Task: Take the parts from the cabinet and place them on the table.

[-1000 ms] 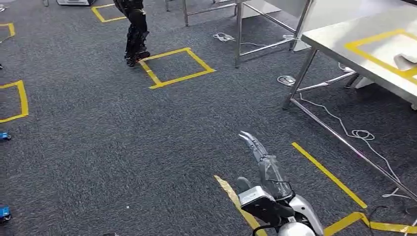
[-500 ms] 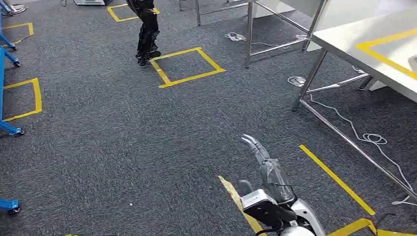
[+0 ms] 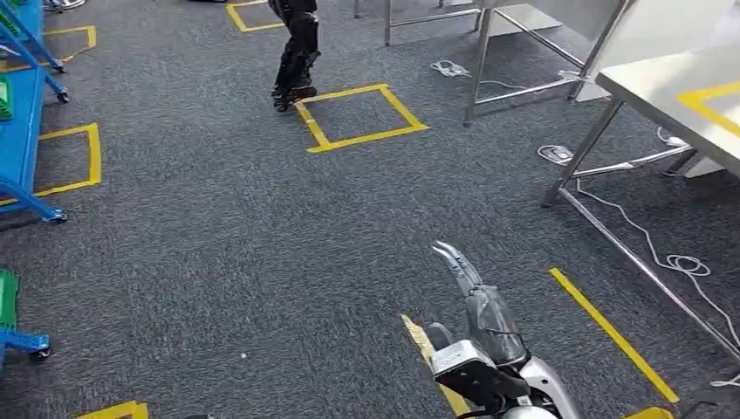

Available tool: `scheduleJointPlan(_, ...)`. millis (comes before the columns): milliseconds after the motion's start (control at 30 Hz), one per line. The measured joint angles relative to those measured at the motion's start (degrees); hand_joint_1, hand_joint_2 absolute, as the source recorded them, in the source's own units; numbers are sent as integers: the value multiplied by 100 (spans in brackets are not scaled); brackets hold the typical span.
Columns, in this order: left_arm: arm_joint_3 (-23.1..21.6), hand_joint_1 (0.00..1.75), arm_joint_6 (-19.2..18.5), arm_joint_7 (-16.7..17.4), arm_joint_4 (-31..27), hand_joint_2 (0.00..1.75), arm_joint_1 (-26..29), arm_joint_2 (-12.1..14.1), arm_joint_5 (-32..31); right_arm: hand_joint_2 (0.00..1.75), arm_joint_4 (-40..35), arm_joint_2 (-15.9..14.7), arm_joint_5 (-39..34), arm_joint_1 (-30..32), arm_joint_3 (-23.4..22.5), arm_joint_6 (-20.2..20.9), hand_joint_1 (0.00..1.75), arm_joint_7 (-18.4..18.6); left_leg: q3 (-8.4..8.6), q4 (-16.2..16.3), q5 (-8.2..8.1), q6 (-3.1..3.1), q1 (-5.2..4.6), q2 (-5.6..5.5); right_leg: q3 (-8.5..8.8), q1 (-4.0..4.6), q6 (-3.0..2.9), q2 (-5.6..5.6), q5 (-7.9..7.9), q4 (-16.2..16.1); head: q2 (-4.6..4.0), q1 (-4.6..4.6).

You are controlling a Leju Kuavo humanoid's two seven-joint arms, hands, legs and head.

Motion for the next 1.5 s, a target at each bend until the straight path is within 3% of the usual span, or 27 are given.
scheduleJointPlan(33, 0, 0, 0, 0, 0, 0, -9, 2, 0, 0, -2, -4, 2, 1, 0, 0, 0, 0, -46, 83, -27, -39, -34, -40, 104, 6, -25, 68, -76, -140, 0, -2)
scheduleJointPlan(133, 0, 0, 0, 0, 0, 0, 20, 0, 0, 0, -4, -9, 2, 10, -2, -18, 0, -4, -66, 49, 13, -96, 1, -95, 101, 50, -119, 20, -59, -92, 0, -13)
scheduleJointPlan(167, 0, 0, -2, 0, 0, 0, 22, 4, 0, 0, -4, -9, 2, 7, 0, -17, 0, -6, -70, 73, -14, -122, 4, -118, 116, 13, -162, -19, -33, -128, 0, -13)
scheduleJointPlan(200, 0, 0, -2, 0, 0, 0, 22, 2, 0, 0, -4, -9, 0, 8, 0, -17, 0, -7, -107, 170, -106, -158, 1, -3, 132, 10, -186, -65, -31, -133, 0, -15)
scheduleJointPlan(300, 0, 0, -2, 0, 0, 0, 2, 0, 0, 0, -2, -9, 0, 19, 4, -20, 0, -9, -625, 1310, -672, -234, 37, 135, 143, 27, -247, -184, -51, -133, 0, -44)
scheduleJointPlan(333, 0, 0, -2, 0, 0, 0, 8, 2, 0, 0, -2, -11, 0, 19, 4, -22, 0, -11, -812, 1695, -784, -246, 46, 144, 142, 31, -256, -226, -58, -132, 0, -44)
scheduleJointPlan(367, 0, 0, 0, 0, 0, 0, 22, 4, 0, 0, 4, -11, 0, 24, 4, -22, 0, -11, -873, 1808, -752, -248, 51, 146, 150, 34, -260, -263, -63, -132, 0, -44)
scheduleJointPlan(433, 0, 0, 0, 0, 0, 0, 37, 9, 0, 0, 2, -11, -2, 30, 7, -26, 0, -15, -647, 1307, -364, -218, 50, 154, 175, 43, -258, -317, -77, -132, 0, -44)
scheduleJointPlan(500, 0, 0, 6, 0, 0, 0, 34, 13, 0, 0, 2, -11, -7, 33, 20, -35, 0, -26, -186, 355, 105, -146, 27, 278, 215, 47, -243, -368, -99, -132, 0, -44)
scheduleJointPlan(533, 0, 0, 11, 0, 0, 0, 24, 15, 0, 0, 2, -11, -7, 39, 26, -37, 0, -28, -72, 158, -1, -125, -27, 419, 217, 64, -224, -390, -111, -139, 0, -37)
scheduleJointPlan(667, 0, 0, 20, 0, 0, 0, 43, 30, 2, 0, 2, -11, -13, 62, 33, -57, 0, -59, -81, 23, 23, -39, -70, 326, 224, 63, -110, -504, -105, -172, 0, -31)
scheduleJointPlan(700, 0, 0, 20, 0, 0, 0, 53, 31, 2, 0, 2, -13, -13, 61, 33, -61, 0, -68, -38, -52, 74, 12, -13, 306, 169, 50, -74, -442, -157, -143, 0, -26)
scheduleJointPlan(767, 2, 0, 20, 0, 0, 0, 27, 33, 9, 0, 7, -15, -17, 60, 37, -87, 0, -79, -40, -64, 84, 59, -13, 243, -72, 55, -63, -222, -504, 418, 0, -4)
scheduleJointPlan(833, 2, 0, 20, 0, 0, 0, 21, 28, 11, 0, 41, -39, -18, 69, 35, -96, 0, -76, -43, -63, 79, 76, -19, 179, -510, 55, -41, -166, -869, 1302, 0, 4)
scheduleJointPlan(867, 2, 0, 20, 0, 0, 0, 28, 31, 11, 0, 55, -44, -18, 72, 35, -98, 0, -76, -42, -61, 79, 76, -21, 144, -653, 56, -33, -160, -911, 1558, 0, 9)
scheduleJointPlan(933, 2, 0, 20, 0, 0, 0, 34, 33, 13, 0, 79, -50, -17, 70, 35, -112, 0, -76, -33, -54, 79, 74, -17, 49, -557, 50, -30, -159, -593, 1274, 0, 9)
scheduleJointPlan(1000, 2, 0, 11, 0, 0, 0, 26, 24, 13, 0, 83, -52, -17, 66, 37, -133, 0, -76, -25, -23, 64, 50, -5, -67, -86, 28, -34, -67, -78, 302, 0, 7)
scheduleJointPlan(1033, 2, 0, 4, 0, 0, 0, 26, 22, 11, 0, 83, -52, -17, 56, 37, -147, 0, -76, -46, 9, 43, 15, -6, -108, 65, 1, -37, 140, -70, -19, 0, 7)
scheduleJointPlan(1067, 2, 0, 4, 0, 0, 0, 12, 26, 11, 0, 94, -55, -15, 50, 42, -162, 0, -79, -95, 90, 21, -17, -32, -155, 135, -10, -55, 221, -108, -139, 0, 4)
scheduleJointPlan(1167, 4, 0, 0, -2, 0, 0, 40, 28, 11, 0, 101, -66, -15, 47, 55, -210, 0, -79, -135, 55, 77, -103, 8, -264, 134, 36, -138, 113, -83, -102, 0, -2)
scheduleJointPlan(1200, 4, 0, 0, -2, 0, 0, 42, 37, 9, 0, 101, -63, -15, 37, 66, -210, 0, -79, -148, 87, 36, -126, 11, -256, 155, -7, -178, 45, -59, -137, 0, -4)
scheduleJointPlan(1233, 4, 0, -2, -7, 0, 0, 42, 28, 9, 0, 98, -66, -17, 31, 74, -212, 0, -81, -185, 204, -57, -161, -9, -61, 171, -3, -198, 3, -65, -139, 0, -20)
scheduleJointPlan(1300, 4, 0, -4, -9, 0, 0, 17, 26, 9, 0, 101, -66, -20, 34, 87, -216, 0, -85, -528, 963, -473, -218, 17, 119, 183, 15, -242, -125, -86, -139, 0, -37)
scheduleJointPlan(1367, 4, 0, -7, -9, 0, 0, 23, 26, 9, 0, 103, -66, -28, 31, 90, -216, 0, -85, -921, 1806, -774, -243, 38, 148, 185, 29, -260, -253, -100, -138, 0, -42)
scheduleJointPlan(1400, 4, 0, -7, -9, 0, 0, 35, 28, 9, 0, 109, -66, -28, 30, 90, -216, 0, -85, -956, 1864, -733, -242, 44, 150, 193, 34, -259, -295, -105, -138, 0, -42)
scheduleJointPlan(1433, 4, 0, -7, -9, 0, 0, 44, 28, 9, 0, 111, -66, -29, 29, 90, -216, 0, -85, -856, 1670, -551, -231, 45, 153, 205, 40, -264, -349, -117, -138, 0, -41)
scheduleJointPlan(1500, 4, 0, -7, -9, 0, 0, 41, 31, 4, 0, 111, -66, -28, 10, 101, -216, 0, -85, -382, 694, -17, -173, 32, 226, 250, 51, -259, -434, -143, -138, 0, -39)
